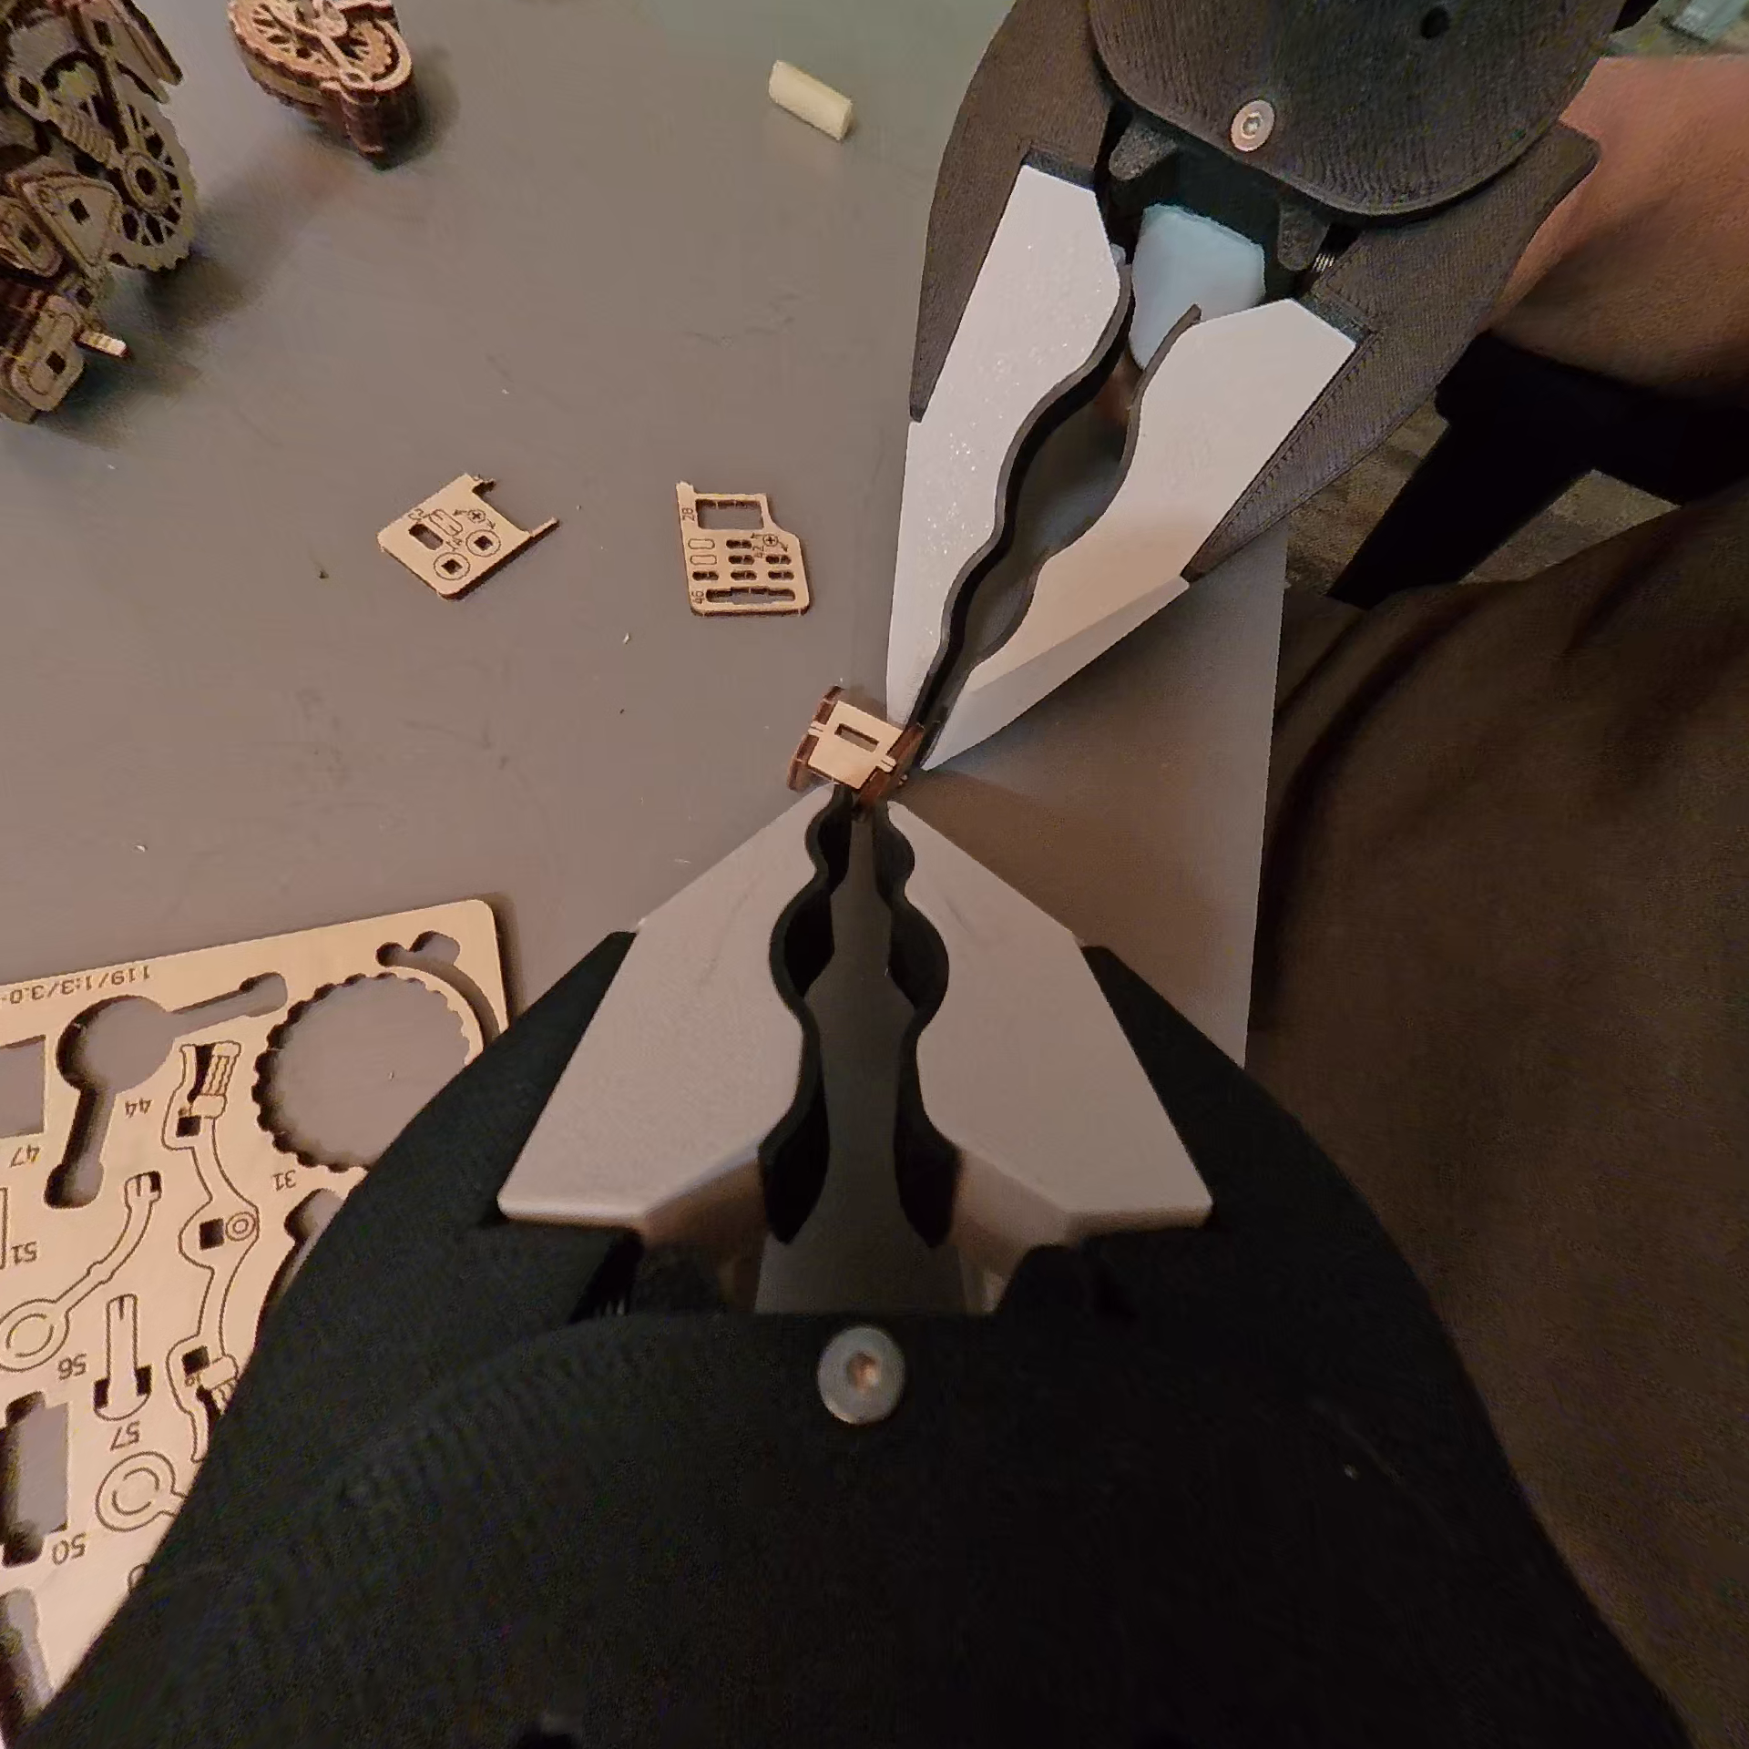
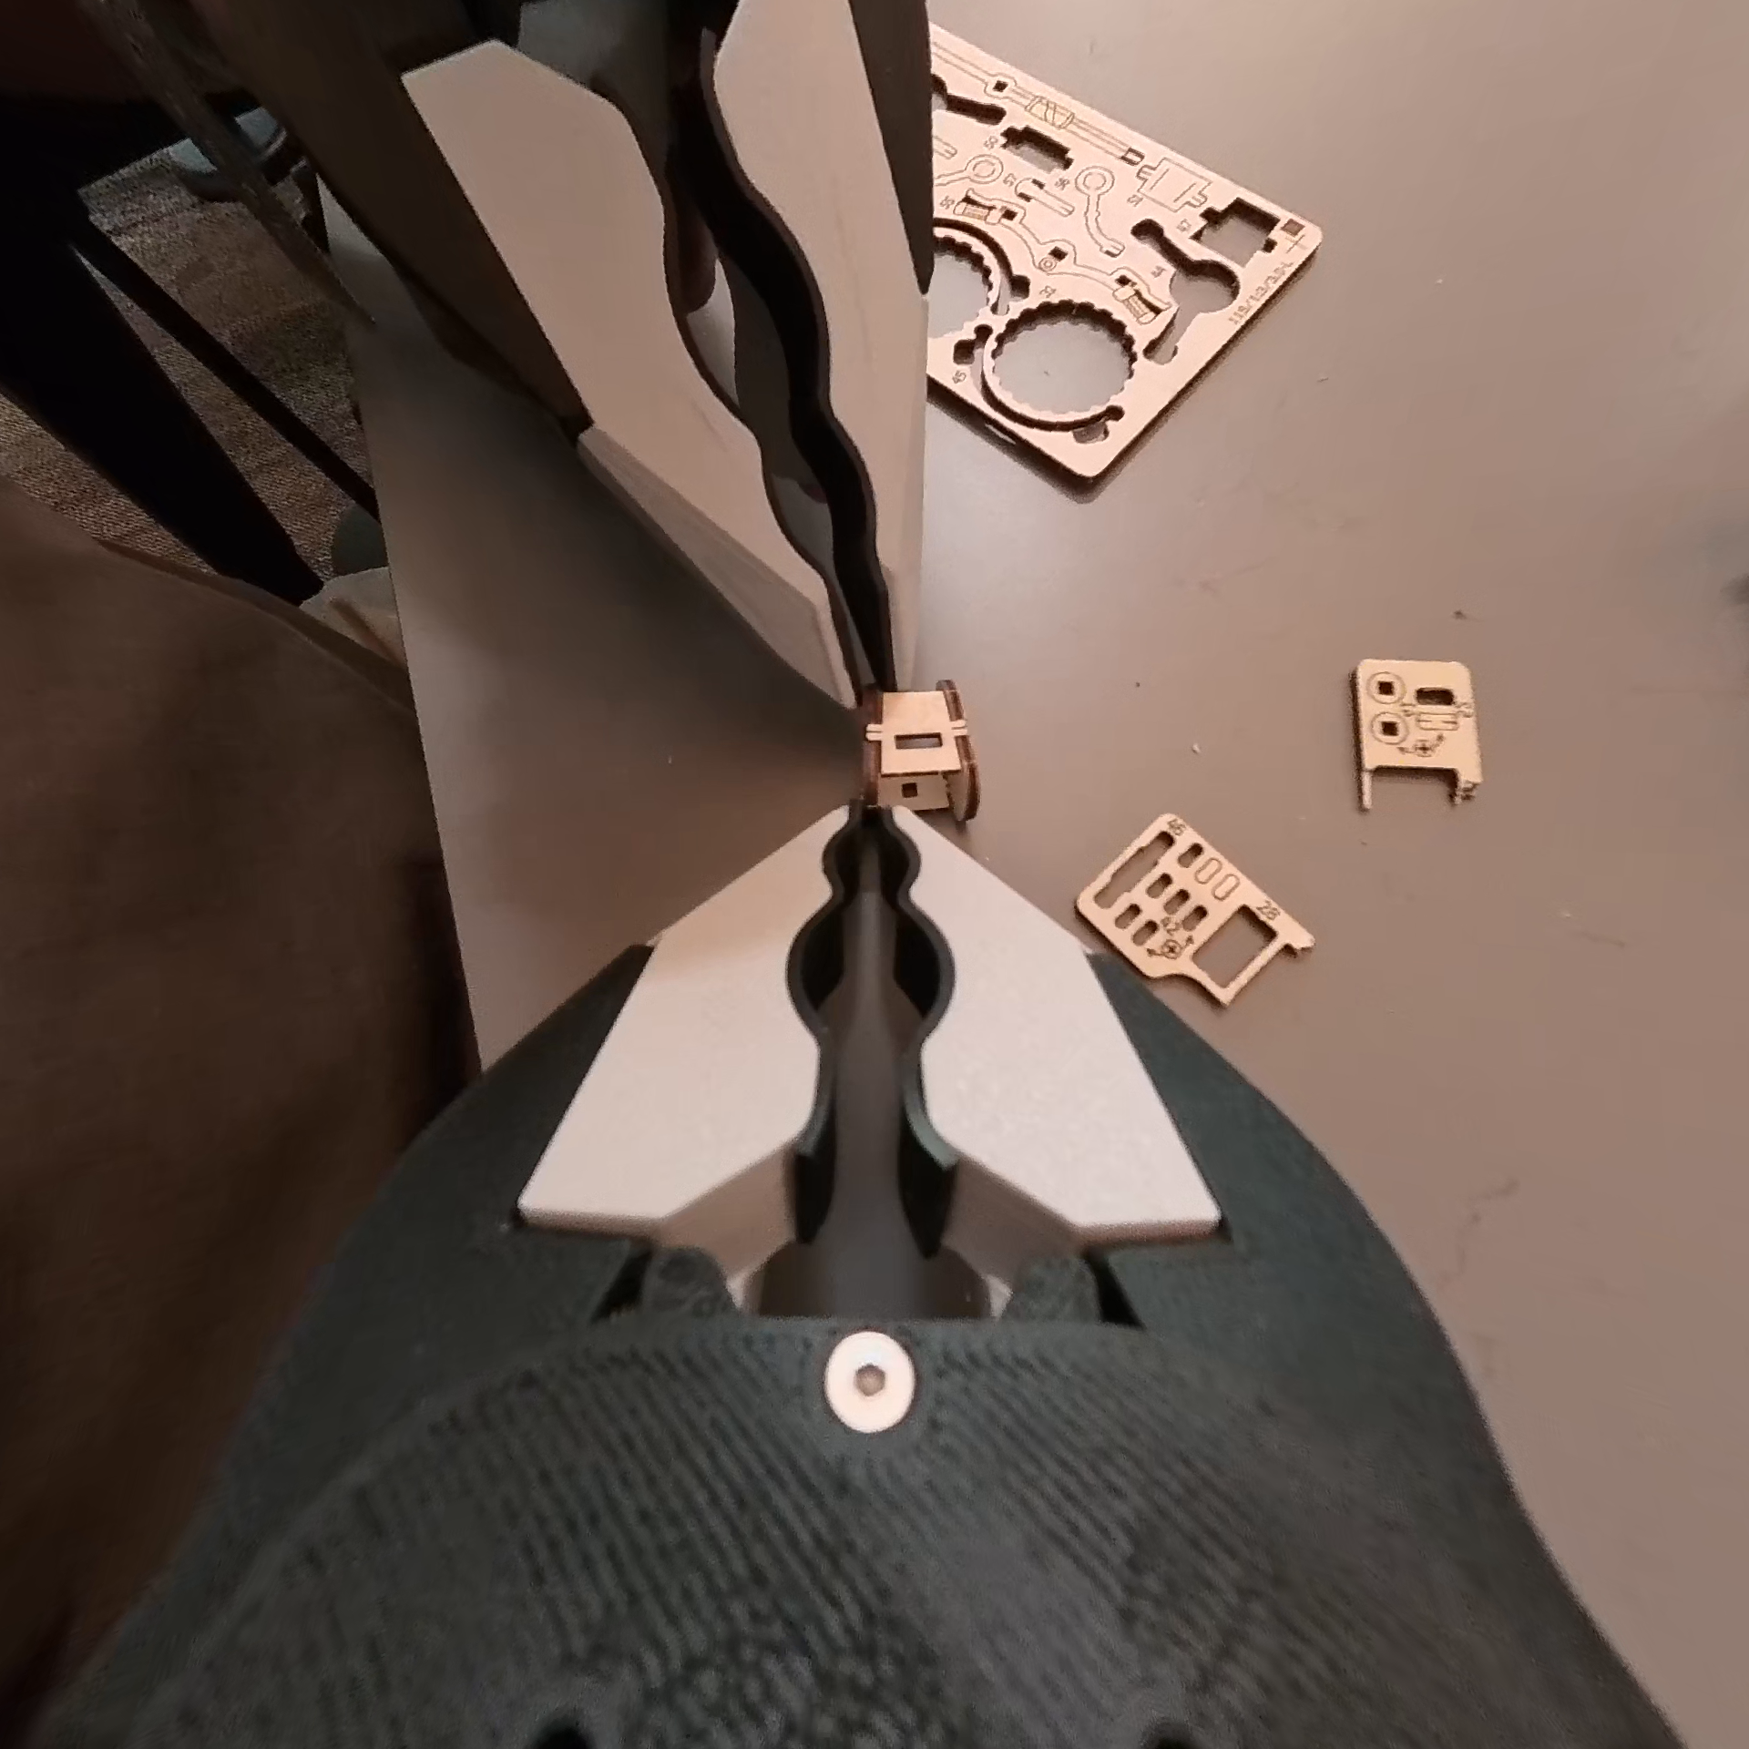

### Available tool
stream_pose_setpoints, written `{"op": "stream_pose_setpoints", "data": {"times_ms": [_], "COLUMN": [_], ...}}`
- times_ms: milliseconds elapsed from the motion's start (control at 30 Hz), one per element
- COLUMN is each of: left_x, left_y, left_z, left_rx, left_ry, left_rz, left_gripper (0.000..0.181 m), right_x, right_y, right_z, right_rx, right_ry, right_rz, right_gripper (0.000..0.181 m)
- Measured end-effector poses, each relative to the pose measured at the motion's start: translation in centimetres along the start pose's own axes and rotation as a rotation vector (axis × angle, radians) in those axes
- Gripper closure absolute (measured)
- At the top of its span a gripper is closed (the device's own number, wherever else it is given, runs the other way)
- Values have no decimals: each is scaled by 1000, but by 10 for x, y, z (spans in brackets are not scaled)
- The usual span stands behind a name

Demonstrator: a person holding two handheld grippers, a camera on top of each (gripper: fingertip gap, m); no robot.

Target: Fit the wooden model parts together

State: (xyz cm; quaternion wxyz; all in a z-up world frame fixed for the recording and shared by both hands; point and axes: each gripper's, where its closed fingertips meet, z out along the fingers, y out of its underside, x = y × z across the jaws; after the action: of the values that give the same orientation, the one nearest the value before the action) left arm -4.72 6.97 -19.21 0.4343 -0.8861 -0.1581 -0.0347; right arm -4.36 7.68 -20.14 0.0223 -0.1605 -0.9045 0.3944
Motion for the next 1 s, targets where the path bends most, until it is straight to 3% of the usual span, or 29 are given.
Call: {"op": "stream_pose_setpoints", "data": {"times_ms": [33, 1000], "left_x": [0, 0], "left_y": [0, 4], "left_z": [0, -2], "left_rx": [0, -22], "left_ry": [0, -19], "left_rz": [1, 34], "left_gripper": [179, 179], "right_x": [0, -1], "right_y": [0, -1], "right_z": [0, 2], "right_rx": [0, -39], "right_ry": [1, 52], "right_rz": [-1, -34], "right_gripper": [180, 180]}}
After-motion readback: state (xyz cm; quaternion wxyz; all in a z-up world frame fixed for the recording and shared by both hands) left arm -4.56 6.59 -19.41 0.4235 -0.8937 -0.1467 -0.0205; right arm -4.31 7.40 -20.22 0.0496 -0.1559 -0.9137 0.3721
